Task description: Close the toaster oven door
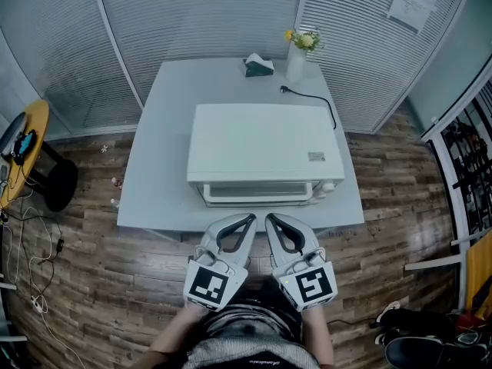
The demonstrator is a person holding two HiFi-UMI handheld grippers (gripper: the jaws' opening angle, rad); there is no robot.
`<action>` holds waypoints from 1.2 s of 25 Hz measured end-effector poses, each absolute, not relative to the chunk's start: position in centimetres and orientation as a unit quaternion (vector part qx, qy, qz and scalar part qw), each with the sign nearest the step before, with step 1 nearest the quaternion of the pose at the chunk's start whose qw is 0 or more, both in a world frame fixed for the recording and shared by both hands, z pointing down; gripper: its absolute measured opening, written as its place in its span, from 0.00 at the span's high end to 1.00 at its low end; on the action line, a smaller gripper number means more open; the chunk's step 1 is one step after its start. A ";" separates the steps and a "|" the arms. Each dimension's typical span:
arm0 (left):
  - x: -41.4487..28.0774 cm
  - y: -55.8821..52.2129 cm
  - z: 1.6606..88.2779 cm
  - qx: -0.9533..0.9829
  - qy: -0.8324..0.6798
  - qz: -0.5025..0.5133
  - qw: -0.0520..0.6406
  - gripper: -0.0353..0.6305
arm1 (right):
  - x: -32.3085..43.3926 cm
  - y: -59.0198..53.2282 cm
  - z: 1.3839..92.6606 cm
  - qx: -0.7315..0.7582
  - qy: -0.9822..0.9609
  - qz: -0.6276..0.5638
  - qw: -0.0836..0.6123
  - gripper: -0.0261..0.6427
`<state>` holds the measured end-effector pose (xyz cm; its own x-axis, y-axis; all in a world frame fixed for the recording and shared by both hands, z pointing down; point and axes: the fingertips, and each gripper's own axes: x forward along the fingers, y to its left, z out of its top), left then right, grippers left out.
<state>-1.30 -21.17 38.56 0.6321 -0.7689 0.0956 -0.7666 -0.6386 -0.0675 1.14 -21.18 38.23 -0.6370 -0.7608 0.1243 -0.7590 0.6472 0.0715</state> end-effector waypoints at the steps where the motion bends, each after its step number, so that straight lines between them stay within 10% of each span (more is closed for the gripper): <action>1: -1.3 -21.1 38.3 -0.903 0.427 -0.052 0.006 0.94 | 1.1 -21.1 38.0 0.420 -0.905 -0.008 0.070 0.96; 30: -2.0 -22.2 38.7 -0.898 0.437 -0.051 0.000 0.94 | 0.1 -21.6 37.9 0.415 -0.906 -0.006 0.079 0.96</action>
